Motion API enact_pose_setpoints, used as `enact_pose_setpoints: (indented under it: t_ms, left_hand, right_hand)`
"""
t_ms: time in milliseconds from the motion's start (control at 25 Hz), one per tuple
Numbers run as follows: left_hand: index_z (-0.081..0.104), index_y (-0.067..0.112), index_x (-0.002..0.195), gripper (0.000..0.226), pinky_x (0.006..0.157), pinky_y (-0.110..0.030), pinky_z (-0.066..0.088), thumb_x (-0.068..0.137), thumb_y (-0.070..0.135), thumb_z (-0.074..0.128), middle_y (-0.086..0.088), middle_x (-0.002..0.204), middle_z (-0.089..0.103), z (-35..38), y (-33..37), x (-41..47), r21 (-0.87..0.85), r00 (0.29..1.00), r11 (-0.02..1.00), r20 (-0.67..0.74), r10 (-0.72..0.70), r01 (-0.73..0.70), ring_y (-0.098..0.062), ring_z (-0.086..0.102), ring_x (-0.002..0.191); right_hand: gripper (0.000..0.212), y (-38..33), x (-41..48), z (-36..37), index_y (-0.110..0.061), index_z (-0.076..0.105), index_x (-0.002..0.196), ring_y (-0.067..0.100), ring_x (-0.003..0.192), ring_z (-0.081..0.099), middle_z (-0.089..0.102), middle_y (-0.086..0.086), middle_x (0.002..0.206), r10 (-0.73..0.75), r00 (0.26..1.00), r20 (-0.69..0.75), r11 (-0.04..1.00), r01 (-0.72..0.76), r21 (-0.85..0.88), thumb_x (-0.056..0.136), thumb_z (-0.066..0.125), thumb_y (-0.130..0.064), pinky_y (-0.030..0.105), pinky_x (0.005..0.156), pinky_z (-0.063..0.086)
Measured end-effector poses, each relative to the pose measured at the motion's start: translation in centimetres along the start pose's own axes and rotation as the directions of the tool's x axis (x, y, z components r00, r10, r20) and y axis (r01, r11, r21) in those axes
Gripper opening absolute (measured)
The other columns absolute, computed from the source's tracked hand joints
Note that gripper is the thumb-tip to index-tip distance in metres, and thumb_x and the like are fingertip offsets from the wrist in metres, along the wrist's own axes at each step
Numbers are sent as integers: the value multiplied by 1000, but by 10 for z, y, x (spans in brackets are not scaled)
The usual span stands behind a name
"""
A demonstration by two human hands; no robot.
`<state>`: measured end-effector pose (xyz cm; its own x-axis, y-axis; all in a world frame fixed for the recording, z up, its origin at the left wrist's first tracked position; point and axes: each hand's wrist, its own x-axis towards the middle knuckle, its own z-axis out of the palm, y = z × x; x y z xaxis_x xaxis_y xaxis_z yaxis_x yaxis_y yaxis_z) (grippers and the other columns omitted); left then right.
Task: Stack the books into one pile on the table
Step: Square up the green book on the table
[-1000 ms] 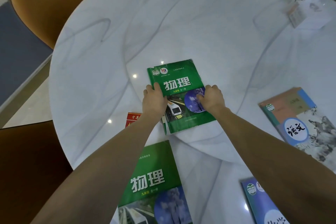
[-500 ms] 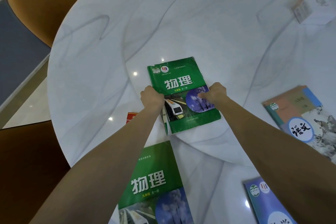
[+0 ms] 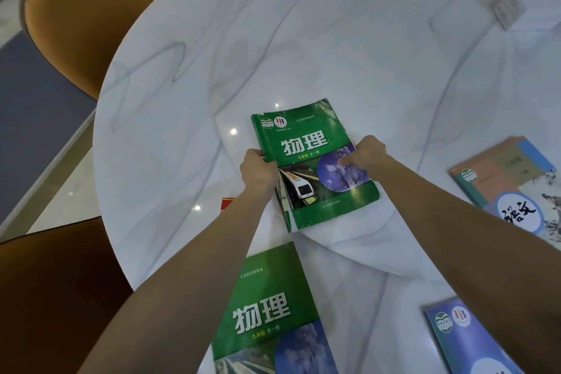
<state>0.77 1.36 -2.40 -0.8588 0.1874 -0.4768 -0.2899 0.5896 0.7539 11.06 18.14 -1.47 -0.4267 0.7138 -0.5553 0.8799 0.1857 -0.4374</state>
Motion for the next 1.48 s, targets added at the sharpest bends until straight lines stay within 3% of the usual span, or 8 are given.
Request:
enact_pose_setpoints:
  t_ms: [160, 240, 480, 720, 920, 1160, 1320, 1480]
  left_hand:
    - [46, 6, 125, 33, 88, -39, 54, 92, 2, 54, -19, 121, 62, 0, 3, -3, -157, 999, 987, 52, -12, 20, -28, 62, 95]
    - [46, 8, 124, 33, 91, -46, 55, 93, 1, 53, -20, 118, 63, 3, 11, -3, -168, 996, 986, 83, 24, -10, -33, 65, 101]
    - [46, 8, 125, 34, 79, -39, 55, 93, 1, 52, -16, 110, 62, 31, 43, -5, -153, 972, 985, 208, 110, -79, -27, 63, 88]
    - [47, 10, 124, 34, 74, -36, 54, 92, -1, 53, -17, 111, 62, 74, 64, -18, -93, 925, 987, 346, 155, -130, -26, 63, 86]
    - [48, 8, 123, 33, 86, -40, 55, 91, -1, 54, -20, 115, 63, 103, 63, -30, -53, 904, 987, 398, 157, -149, -30, 65, 93]
    - [50, 8, 123, 33, 92, -41, 54, 91, 3, 57, -20, 118, 64, 116, 47, -32, 61, 918, 976, 357, 173, -207, -26, 61, 91]
    - [53, 3, 126, 35, 91, -35, 50, 91, 5, 59, -21, 118, 66, 115, 45, -33, 189, 902, 922, 343, 262, -339, -31, 64, 103]
    - [58, 1, 123, 33, 88, -33, 50, 90, 6, 58, -21, 117, 66, 114, 42, -33, 347, 853, 800, 378, 359, -490, -32, 63, 106]
  right_hand:
    - [31, 5, -1, -6, 8, 64, 96, 29, 88, 63, 66, 21, 97, -11, 1000, -6, 992, 11, 127, 78, 75, -15, 36, 74, 56]
    - [31, 12, -5, -11, 7, 65, 103, 32, 95, 67, 69, 24, 108, 7, 1000, -22, 977, -2, 214, 79, 72, -11, 40, 88, 57]
    - [23, 41, -16, -39, 4, 68, 97, 23, 80, 59, 69, 20, 97, 85, 992, -89, 927, -47, 371, 79, 72, -10, 24, 60, 48]
    - [25, 87, -23, -58, 5, 65, 101, 25, 80, 61, 66, 17, 91, 184, 974, -135, 877, -101, 470, 80, 71, -7, 35, 81, 54]
    - [27, 118, -25, -64, 7, 64, 100, 31, 88, 66, 70, 24, 100, 219, 966, -134, 862, -127, 491, 80, 73, -9, 42, 89, 56]
    - [32, 134, -23, -54, 9, 63, 104, 33, 96, 65, 68, 26, 106, 229, 956, -185, 918, -149, 367, 81, 72, -13, 42, 89, 56]
    - [32, 134, -21, -54, 8, 63, 101, 29, 86, 60, 62, 18, 89, 198, 960, -199, 961, -149, 233, 84, 69, -19, 38, 83, 55]
    - [35, 129, -24, -52, -8, 45, 63, 24, 78, 50, 40, 2, 60, 182, 951, -252, 982, -164, 88, 86, 66, -22, 27, 66, 38]
